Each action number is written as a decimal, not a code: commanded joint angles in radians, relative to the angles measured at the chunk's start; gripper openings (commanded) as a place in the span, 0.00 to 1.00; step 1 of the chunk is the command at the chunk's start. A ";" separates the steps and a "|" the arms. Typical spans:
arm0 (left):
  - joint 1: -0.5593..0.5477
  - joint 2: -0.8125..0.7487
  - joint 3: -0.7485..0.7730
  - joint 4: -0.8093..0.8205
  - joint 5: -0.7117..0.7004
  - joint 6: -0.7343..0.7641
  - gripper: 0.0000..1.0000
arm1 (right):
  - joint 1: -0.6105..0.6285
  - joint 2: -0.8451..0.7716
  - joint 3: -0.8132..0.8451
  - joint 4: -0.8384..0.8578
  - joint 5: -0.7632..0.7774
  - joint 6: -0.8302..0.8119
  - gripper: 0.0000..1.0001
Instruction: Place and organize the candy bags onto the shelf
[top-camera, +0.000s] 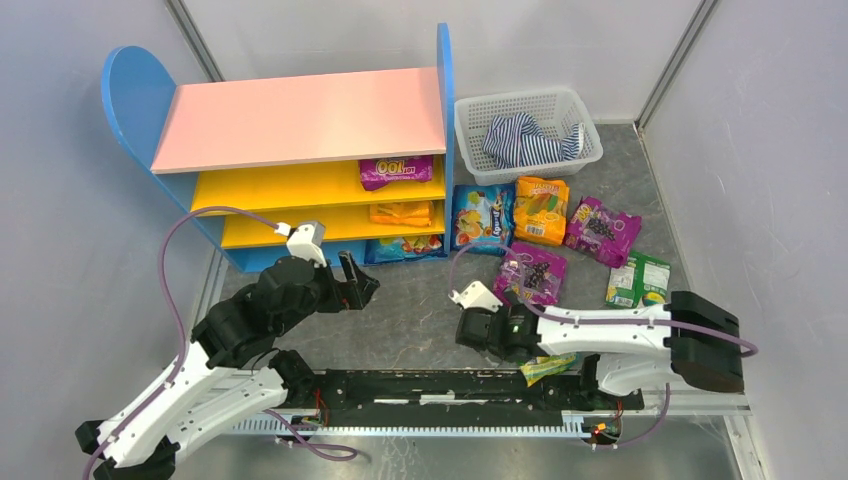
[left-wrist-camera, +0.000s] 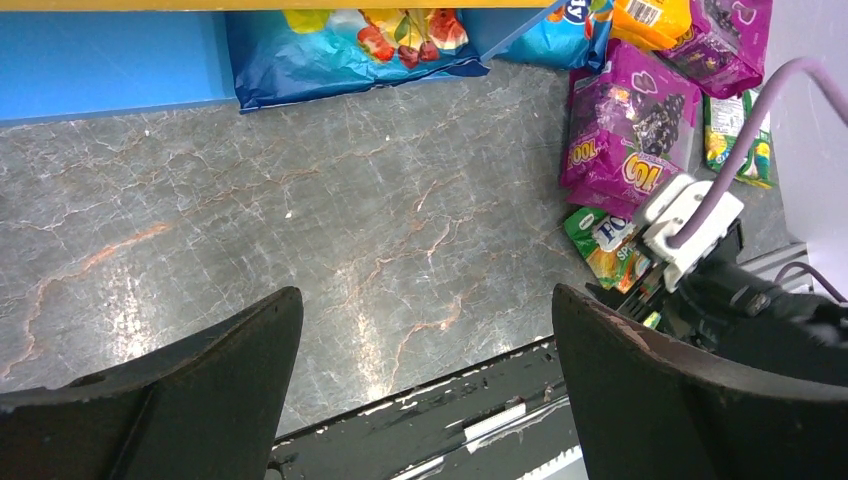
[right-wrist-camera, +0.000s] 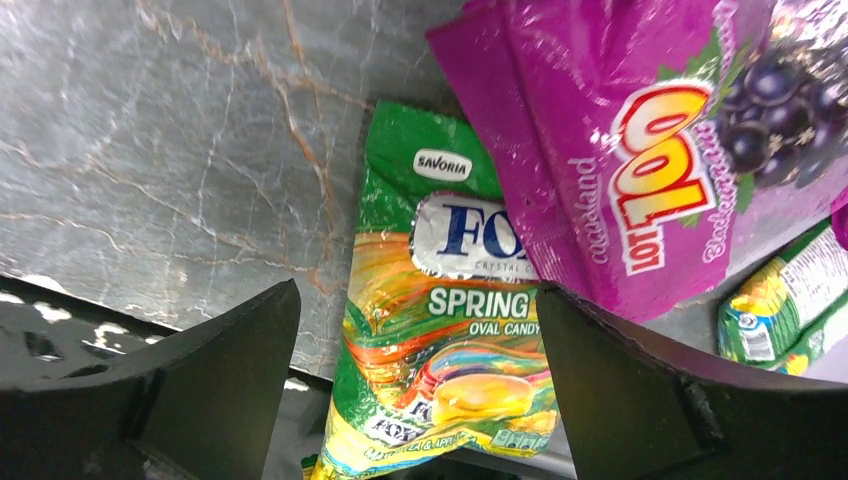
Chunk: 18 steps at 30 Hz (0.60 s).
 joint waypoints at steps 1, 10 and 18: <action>0.000 -0.009 0.002 0.041 -0.003 0.028 1.00 | 0.067 0.060 0.029 -0.102 0.092 0.127 0.95; 0.000 -0.049 0.004 0.031 0.002 0.019 1.00 | 0.139 0.200 0.001 -0.119 0.118 0.210 0.85; 0.000 -0.033 0.001 0.032 0.000 0.013 1.00 | 0.161 0.253 -0.027 -0.063 0.152 0.223 0.51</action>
